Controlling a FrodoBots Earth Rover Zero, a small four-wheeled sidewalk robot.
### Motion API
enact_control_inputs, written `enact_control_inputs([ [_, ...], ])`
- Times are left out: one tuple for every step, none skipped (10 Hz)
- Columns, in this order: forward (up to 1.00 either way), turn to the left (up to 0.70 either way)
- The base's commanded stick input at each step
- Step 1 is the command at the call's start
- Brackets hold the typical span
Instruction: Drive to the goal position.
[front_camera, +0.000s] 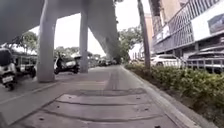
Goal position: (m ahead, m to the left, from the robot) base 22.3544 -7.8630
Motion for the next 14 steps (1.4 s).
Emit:
enact_control_inputs([
  [0.45,0.00],
  [0.45,0.00],
  [0.45,0.00],
  [0.45,0.00],
  [0.45,0.00],
  [0.45,0.00],
  [0.45,0.00],
  [0.45,0.00],
  [0.45,0.00],
  [0.45,0.00],
  [0.45,0.00],
  [0.45,0.00],
  [0.45,0.00],
  [0.45,0.23],
])
